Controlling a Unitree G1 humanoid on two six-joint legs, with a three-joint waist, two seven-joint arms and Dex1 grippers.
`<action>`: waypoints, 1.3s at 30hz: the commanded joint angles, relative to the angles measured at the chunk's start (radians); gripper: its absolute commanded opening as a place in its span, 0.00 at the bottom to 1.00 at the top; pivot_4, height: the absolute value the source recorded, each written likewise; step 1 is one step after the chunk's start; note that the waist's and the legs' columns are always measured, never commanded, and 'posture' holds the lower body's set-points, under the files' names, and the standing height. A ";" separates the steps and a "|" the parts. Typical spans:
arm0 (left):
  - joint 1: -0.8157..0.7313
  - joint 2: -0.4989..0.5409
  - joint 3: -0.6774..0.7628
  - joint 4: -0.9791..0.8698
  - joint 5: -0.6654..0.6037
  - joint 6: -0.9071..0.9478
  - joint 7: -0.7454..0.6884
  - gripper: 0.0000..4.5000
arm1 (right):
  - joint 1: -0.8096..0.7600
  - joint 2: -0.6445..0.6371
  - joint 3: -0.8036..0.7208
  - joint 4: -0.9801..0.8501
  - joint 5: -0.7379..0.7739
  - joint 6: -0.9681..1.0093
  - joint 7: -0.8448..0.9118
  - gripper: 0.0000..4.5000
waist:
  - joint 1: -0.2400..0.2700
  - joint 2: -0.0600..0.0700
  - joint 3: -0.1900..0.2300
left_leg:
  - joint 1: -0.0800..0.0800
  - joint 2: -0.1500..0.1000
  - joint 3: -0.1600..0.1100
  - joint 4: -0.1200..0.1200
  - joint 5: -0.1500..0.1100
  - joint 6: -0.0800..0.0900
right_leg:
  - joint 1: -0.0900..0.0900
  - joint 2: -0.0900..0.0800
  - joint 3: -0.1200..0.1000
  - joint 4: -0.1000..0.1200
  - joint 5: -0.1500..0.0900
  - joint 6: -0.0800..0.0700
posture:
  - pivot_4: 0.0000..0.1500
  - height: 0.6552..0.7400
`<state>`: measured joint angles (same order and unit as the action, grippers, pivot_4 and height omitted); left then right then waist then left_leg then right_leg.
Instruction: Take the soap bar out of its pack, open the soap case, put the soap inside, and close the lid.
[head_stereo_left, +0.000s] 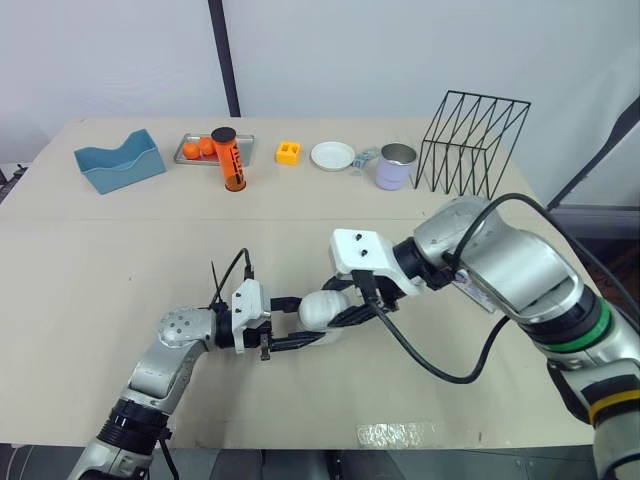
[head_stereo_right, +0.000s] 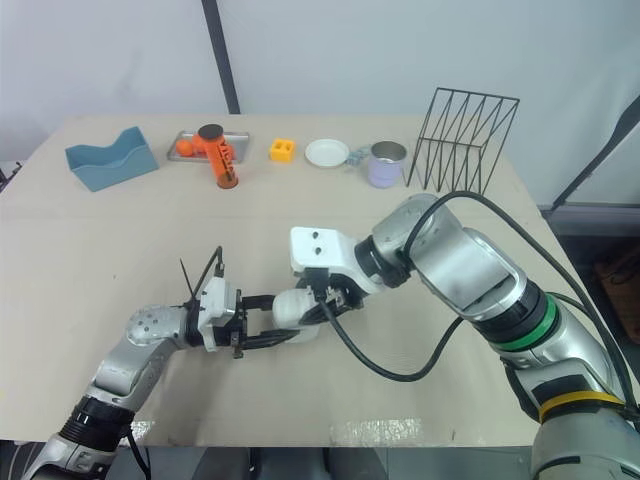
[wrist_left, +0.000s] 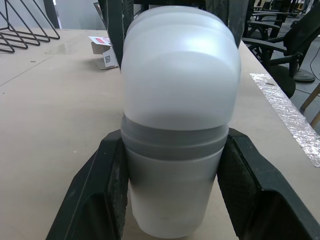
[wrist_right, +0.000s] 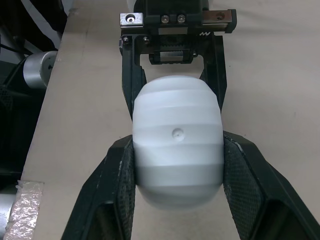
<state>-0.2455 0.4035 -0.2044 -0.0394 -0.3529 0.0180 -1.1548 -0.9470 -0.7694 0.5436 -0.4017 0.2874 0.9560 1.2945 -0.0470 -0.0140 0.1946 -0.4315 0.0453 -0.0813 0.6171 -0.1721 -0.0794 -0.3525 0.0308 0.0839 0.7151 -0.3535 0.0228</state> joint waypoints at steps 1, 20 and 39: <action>-0.015 -0.004 -0.008 -0.024 -0.012 -0.019 -0.017 0.44 | 0.016 0.001 0.068 0.000 -0.019 0.024 -0.006 0.41 | 0.000 0.000 0.000 | 0.000 0.000 0.000 0.000 0.000 0.000 | 0.000 0.000 0.000 0.000 0.000 0.000 | 1.00 1.00; -0.007 -0.009 -0.011 -0.032 -0.010 -0.023 -0.012 0.44 | 0.010 -0.005 0.081 0.023 -0.013 0.032 0.007 0.41 | 0.000 0.000 0.000 | 0.000 0.000 0.000 0.000 0.000 0.000 | 0.000 0.000 0.000 0.000 0.000 0.000 | 1.00 1.00; 0.000 -0.005 -0.022 -0.034 -0.012 -0.027 -0.018 0.44 | 0.026 -0.028 0.023 0.004 0.022 0.030 0.010 0.99 | 0.001 0.000 0.000 | -0.005 -0.001 -0.001 0.000 0.000 0.000 | -0.004 0.000 -0.001 0.000 0.002 -0.003 | 1.00 1.00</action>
<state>-0.2471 0.3994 -0.2248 -0.0438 -0.3540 0.0043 -1.1658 -0.9113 -0.7839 0.6133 -0.3843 0.2966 0.9983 1.3019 -0.0465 -0.0144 0.1946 -0.4362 0.0446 -0.0825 0.6173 -0.1720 -0.0795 -0.3564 0.0304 0.0830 0.7148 -0.3519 0.0198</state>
